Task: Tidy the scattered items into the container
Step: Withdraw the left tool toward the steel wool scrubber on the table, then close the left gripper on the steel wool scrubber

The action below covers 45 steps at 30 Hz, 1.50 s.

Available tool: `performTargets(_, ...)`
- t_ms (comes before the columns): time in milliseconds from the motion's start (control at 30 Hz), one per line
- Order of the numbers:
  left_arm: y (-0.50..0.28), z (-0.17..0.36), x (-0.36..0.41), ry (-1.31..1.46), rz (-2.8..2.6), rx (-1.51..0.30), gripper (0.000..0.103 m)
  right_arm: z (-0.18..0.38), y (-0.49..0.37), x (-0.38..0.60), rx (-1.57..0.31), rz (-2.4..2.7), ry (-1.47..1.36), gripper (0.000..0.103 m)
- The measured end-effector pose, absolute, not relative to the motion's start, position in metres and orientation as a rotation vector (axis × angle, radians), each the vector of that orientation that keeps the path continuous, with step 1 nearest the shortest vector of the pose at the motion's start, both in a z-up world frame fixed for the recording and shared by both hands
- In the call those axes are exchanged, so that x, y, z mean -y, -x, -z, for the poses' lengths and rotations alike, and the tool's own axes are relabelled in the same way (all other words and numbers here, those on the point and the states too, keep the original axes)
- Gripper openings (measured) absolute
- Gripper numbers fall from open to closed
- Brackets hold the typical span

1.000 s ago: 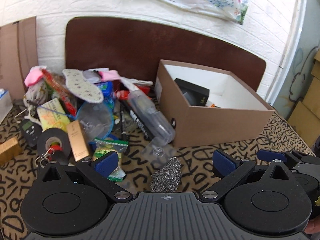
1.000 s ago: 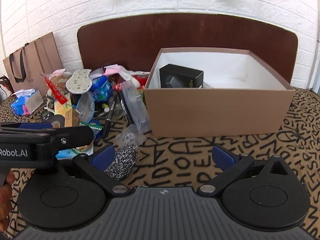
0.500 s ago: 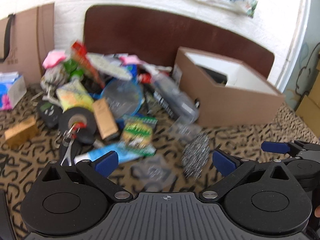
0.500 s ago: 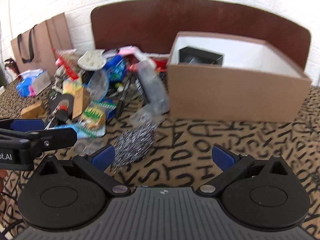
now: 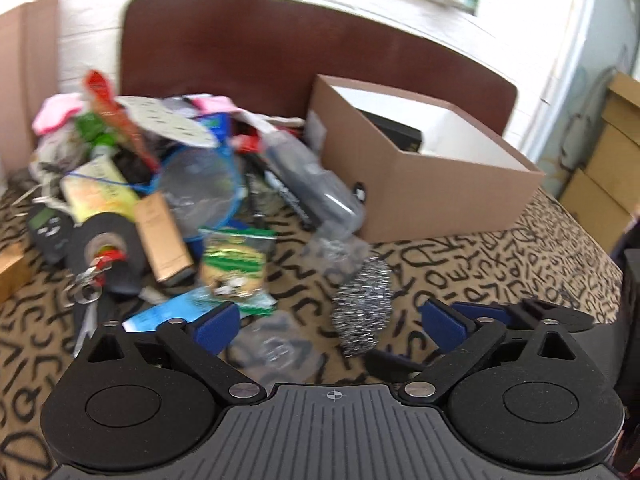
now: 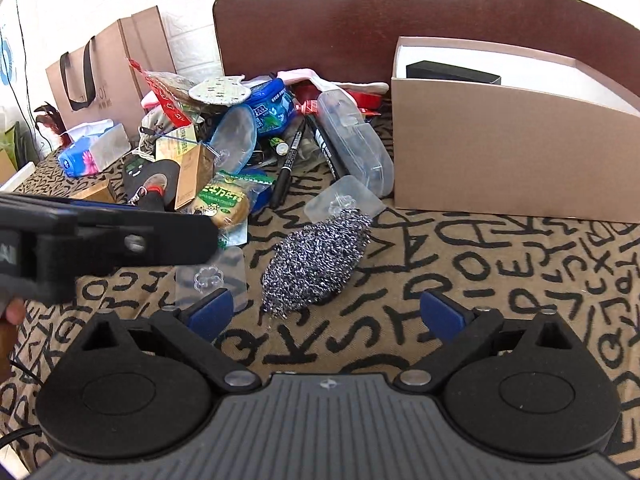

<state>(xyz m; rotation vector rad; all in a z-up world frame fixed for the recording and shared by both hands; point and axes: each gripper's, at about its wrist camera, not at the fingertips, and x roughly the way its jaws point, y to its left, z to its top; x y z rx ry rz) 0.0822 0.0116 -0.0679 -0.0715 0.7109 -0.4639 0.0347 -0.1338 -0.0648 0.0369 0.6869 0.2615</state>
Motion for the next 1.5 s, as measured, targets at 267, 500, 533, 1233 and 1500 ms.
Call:
performTargets(267,-0.115,0.081,0.005,0.085,0.553,-0.809,0.086,0.074,-0.043,0.128,-0.685,-0.276,-0.028,0.081)
performTargets(500,-0.136,0.09,0.019,0.073,0.596,-0.863,0.074,0.076,-0.05,0.123,-0.663,-0.297,-0.01,0.072)
performTargets(533,-0.138,0.092,0.021,0.07,0.602,-0.872,0.071,0.077,-0.051,0.122,-0.664,-0.299,-0.005,0.071)
performTargets(1233,-0.148,0.103,0.042,0.063,0.604,-0.932,0.06,0.079,-0.052,0.136,-0.689,-0.319,-0.006,0.041)
performTargets(1500,-0.151,0.106,0.046,0.05,0.611,-0.949,0.056,0.08,-0.053,0.139,-0.692,-0.307,-0.014,0.044)
